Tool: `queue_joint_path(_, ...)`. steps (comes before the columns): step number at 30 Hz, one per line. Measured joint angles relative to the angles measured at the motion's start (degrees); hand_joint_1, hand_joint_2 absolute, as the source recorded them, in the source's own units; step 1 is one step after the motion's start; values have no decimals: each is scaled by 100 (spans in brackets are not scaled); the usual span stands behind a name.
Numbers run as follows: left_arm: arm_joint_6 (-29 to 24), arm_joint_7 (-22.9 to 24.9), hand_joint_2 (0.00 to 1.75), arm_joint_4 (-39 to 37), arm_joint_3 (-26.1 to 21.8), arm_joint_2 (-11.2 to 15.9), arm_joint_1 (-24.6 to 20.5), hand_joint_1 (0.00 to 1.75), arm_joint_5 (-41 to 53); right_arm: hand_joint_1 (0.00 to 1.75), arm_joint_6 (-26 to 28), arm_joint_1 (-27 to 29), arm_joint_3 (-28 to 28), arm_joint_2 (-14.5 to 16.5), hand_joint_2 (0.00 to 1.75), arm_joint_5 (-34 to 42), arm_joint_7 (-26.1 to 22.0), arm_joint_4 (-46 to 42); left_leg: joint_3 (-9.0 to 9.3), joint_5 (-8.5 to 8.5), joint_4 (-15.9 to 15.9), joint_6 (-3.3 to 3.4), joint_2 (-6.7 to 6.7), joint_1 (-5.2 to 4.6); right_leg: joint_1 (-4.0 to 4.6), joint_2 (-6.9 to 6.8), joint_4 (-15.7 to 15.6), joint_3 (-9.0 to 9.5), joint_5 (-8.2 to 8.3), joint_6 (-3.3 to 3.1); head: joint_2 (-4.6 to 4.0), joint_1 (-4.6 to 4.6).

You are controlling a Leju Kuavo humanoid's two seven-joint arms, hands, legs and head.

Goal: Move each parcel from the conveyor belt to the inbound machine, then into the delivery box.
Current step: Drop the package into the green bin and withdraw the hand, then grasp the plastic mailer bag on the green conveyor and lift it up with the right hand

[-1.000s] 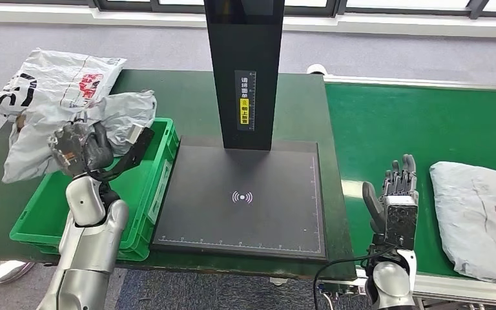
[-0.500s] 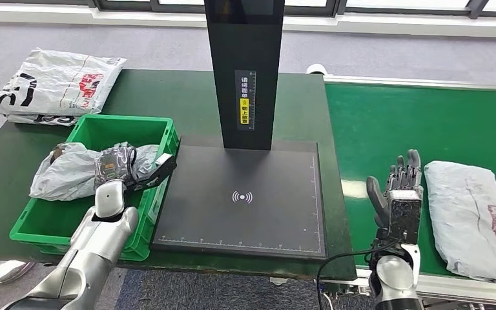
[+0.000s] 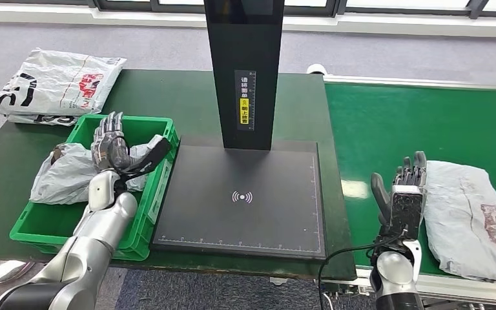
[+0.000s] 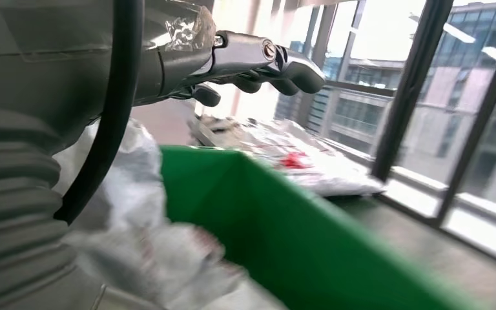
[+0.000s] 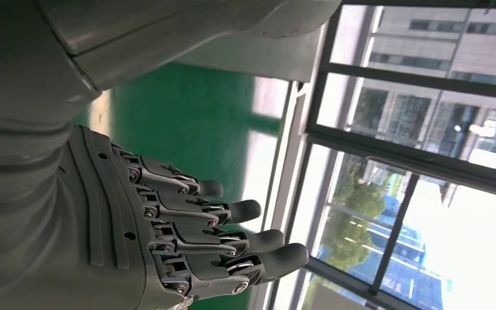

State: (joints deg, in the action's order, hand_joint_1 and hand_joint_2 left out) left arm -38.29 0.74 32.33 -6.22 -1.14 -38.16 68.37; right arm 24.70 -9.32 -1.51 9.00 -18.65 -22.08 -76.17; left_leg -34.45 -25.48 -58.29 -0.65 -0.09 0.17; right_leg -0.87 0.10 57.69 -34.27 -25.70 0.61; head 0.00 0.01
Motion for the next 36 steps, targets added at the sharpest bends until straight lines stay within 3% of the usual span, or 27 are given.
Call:
queue_joint_path(4, 6, -1891, 0, 229, -412, -100, -177, 0, -2465, 0, 51, -118, 0, -70, 175, -105, 118, 316, 0, 0, -1, 0, 0, -1, -1, 0, 0, 1, 2, 1, 0, 0)
queue_joint_path(6, 133, -2429, 0, 380, -565, -155, -243, 0, -3225, 0, 53, -187, 0, -114, 175, -130, 121, 493, 0, 0, -1, 0, 0, -1, -1, 1, 0, 2, 3, 2, 0, 0)
queue_joint_path(13, 196, -2689, 0, 618, -688, -230, -280, 0, -3667, 0, 57, -307, 0, -200, 175, -147, 110, 793, 0, 0, -1, 0, -1, 0, 0, 0, 0, 0, 2, 2, 0, 0)
queue_joint_path(16, 375, -2946, 0, 682, -687, -280, -267, 0, -4277, 0, 145, -356, 0, -230, 175, -251, 98, 902, 0, 0, -1, -1, 0, 0, 0, 2, 1, -1, 2, 2, 0, 0)
queue_joint_path(23, 1912, -3238, 0, 778, -508, -643, 10, 0, -5727, 0, 982, -504, -152, -364, 175, -975, 160, 1436, -3, 2, -4, 2, -18, -4, -4, -18, -1, 2, 2, 3, 0, 0)
queue_joint_path(27, 3397, -3245, 175, 796, 5, -928, 198, 0, -6224, 0, 1446, -528, -516, -450, 175, -2344, 780, 1687, -5, -1, -5, 6, -22, -13, -13, -21, -3, 2, 2, 4, 0, 1)
queue_joint_path(30, 3966, -3257, 175, 778, 529, -1146, 340, 0, -6317, 0, 1511, -534, -1005, -511, 175, -3707, 1450, 1907, -9, -3, -6, 10, -24, -18, -17, -24, -4, 1, 2, 6, 0, 1)
queue_joint_path(36, 4171, -3375, 175, 613, 1391, -1456, 540, 0, -6284, 0, 1534, -414, -2054, -632, 175, -5469, 2632, 2336, -11, -8, -6, 16, -23, -19, -17, -23, -4, -3, 0, 9, 0, 2)
